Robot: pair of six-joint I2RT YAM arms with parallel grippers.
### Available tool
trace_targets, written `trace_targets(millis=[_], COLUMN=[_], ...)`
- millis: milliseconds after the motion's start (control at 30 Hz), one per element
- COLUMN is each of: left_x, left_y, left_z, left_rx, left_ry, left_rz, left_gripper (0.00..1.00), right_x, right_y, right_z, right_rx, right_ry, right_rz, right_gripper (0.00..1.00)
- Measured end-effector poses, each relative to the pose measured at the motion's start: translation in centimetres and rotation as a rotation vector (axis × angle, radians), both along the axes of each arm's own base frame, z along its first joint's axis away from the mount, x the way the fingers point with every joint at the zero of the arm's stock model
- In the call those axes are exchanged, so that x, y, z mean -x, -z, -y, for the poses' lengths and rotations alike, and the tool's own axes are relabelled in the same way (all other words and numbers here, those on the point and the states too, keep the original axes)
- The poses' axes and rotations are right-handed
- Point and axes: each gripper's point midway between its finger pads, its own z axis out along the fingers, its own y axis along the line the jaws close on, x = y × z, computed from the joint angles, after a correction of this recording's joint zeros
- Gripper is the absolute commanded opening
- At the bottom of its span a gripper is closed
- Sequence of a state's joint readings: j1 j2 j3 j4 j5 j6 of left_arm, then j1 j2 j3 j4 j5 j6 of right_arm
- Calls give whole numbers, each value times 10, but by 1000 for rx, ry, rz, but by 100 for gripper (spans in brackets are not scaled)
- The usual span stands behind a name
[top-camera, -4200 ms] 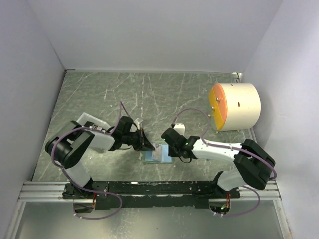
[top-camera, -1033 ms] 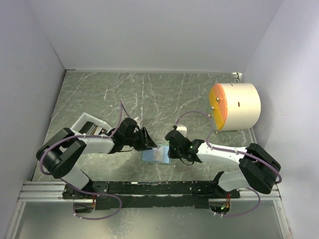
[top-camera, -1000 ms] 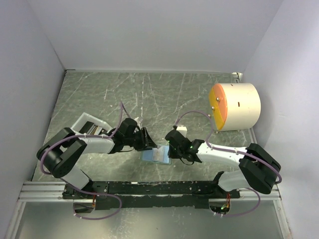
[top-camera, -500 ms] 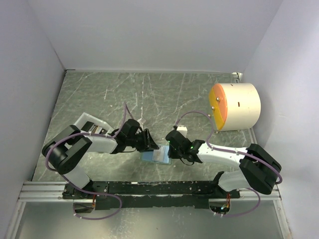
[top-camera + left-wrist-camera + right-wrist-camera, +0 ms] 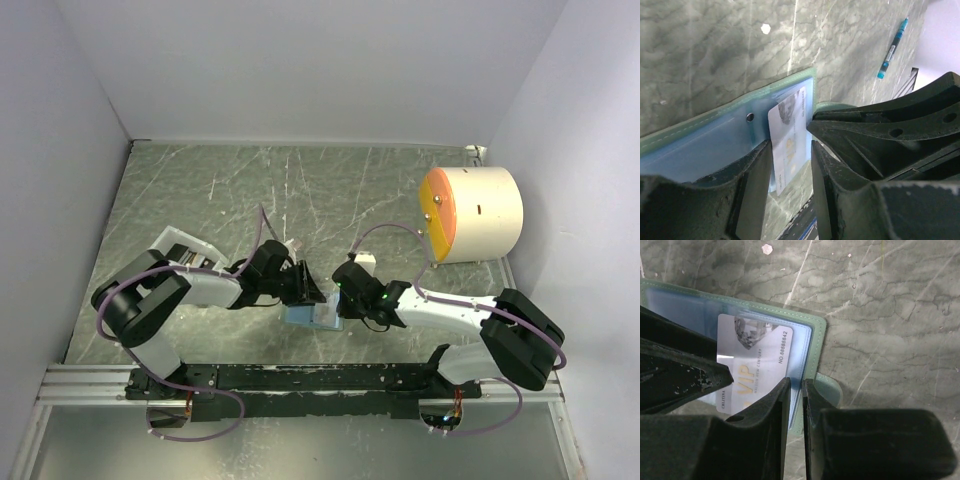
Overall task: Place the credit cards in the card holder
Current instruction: Insert the credit card into the card holder.
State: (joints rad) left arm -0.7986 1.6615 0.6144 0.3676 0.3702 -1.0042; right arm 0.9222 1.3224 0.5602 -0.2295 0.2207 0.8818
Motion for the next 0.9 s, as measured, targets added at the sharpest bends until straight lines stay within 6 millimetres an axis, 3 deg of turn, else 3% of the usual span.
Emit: trace_targets(millis=[633, 900], left_x=[7, -1], left_y=[7, -7], left_z=[7, -3], left_rx=[-39, -78], left_ry=[7, -38], left_rz=[-6, 45], left_gripper=[46, 46], right_x=[1, 0], right_y=[-7, -22], right_z=[-3, -1], right_rx=[-28, -61], right_ry=[-8, 12], right_rz=[5, 31], right_gripper=[18, 17])
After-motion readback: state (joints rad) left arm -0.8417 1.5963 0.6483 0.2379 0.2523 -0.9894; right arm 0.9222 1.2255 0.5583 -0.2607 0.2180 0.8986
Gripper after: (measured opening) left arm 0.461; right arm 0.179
